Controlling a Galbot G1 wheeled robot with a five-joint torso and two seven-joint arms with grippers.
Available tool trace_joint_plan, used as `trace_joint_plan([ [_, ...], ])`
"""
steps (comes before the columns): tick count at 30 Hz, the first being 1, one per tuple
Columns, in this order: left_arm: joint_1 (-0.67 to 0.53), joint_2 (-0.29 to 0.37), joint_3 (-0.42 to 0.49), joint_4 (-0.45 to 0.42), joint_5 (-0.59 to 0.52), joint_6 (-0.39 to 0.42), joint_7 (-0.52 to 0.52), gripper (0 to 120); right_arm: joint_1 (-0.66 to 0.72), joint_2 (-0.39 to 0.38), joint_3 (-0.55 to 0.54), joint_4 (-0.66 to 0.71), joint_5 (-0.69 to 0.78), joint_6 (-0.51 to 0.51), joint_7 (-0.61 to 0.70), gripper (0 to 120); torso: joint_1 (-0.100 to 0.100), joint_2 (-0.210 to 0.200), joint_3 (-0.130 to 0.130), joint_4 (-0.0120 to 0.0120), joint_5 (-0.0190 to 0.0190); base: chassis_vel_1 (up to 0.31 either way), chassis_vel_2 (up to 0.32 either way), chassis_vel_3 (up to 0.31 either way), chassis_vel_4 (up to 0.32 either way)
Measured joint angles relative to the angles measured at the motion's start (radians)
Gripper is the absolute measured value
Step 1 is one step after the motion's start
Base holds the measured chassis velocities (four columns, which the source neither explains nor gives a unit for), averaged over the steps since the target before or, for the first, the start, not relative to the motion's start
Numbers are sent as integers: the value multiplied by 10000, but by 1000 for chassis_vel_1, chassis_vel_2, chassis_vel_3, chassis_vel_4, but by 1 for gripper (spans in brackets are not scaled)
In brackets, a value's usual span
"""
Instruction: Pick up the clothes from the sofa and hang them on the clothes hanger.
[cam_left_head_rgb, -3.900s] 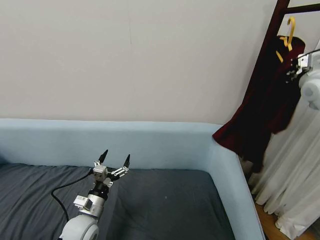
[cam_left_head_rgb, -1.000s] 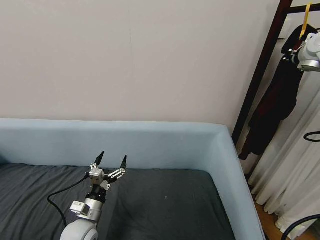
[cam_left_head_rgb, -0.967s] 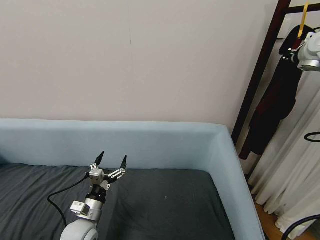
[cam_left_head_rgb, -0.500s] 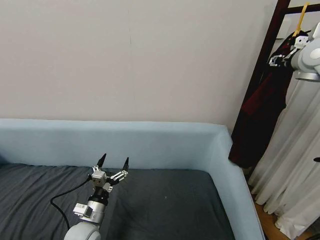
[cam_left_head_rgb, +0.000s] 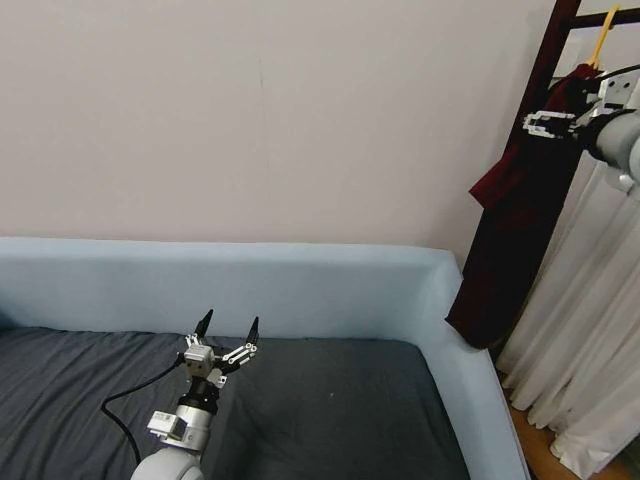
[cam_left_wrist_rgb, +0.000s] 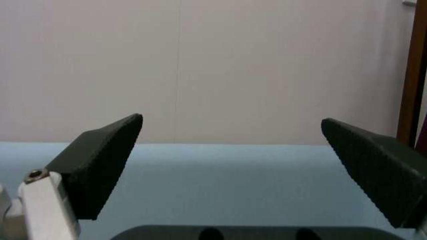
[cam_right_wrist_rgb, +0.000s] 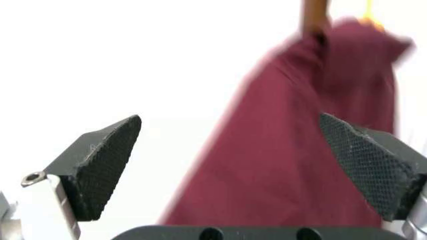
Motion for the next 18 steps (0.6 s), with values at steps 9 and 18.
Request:
trace_joint_plan([
  [9, 991, -683, -777, -652, 38, -104, -82, 100, -2117, 1152, 734, 1274, -1838, 4310, -3447, 100, 0, 1, 0, 13, -11, 5, 18, 20, 3],
  [18, 1446, -1049, -754, -729, 553, -169, -157, 100, -5546, 2173, 465, 1417, -3774, 5299, -4520, 100, 0, 0, 0, 6, -3, 0, 0, 0, 0],
])
